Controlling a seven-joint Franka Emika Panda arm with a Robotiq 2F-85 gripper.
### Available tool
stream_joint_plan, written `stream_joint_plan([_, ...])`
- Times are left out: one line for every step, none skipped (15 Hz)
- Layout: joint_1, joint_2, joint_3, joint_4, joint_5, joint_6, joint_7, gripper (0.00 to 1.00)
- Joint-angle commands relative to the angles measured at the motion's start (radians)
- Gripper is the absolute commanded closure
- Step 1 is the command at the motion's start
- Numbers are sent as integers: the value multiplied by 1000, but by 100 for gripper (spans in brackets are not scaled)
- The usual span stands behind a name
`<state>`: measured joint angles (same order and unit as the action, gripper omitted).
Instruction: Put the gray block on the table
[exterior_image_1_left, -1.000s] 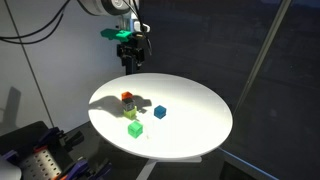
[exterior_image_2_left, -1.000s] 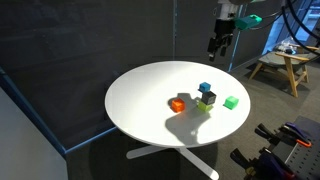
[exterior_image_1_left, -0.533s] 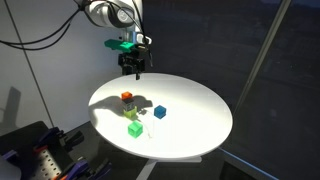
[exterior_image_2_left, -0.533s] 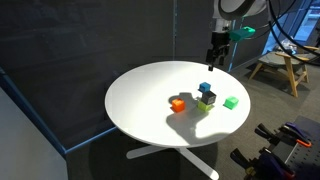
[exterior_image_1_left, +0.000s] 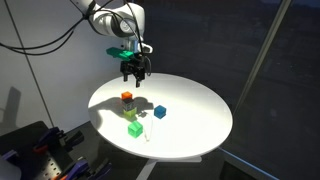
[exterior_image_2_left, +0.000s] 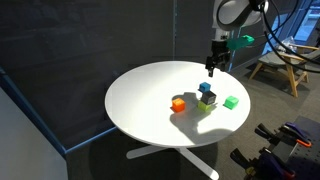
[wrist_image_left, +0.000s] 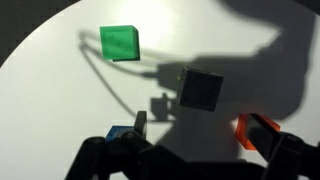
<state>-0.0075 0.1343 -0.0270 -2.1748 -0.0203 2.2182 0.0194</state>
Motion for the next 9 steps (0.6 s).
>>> stream_joint_plan([14,7,4,-26,-22,57,102,0])
stream_joint_plan([20,10,5,-32,-27,72,125,0])
stream_joint_plan([26,14,6,-36,-34,84,145,0])
stream_joint_plan([31,19,6,-37,-37,86,157,0])
stream_joint_plan([34,19,8,-36,-33,81,161,0])
stream_joint_plan([26,25,8,-28,-12,68,121,0])
stream_joint_plan([30,27,9,-28,-12,68,129,0])
stream_joint_plan([32,28,9,-28,-12,68,133,0])
stream_joint_plan([32,28,10,-28,-12,68,135,0])
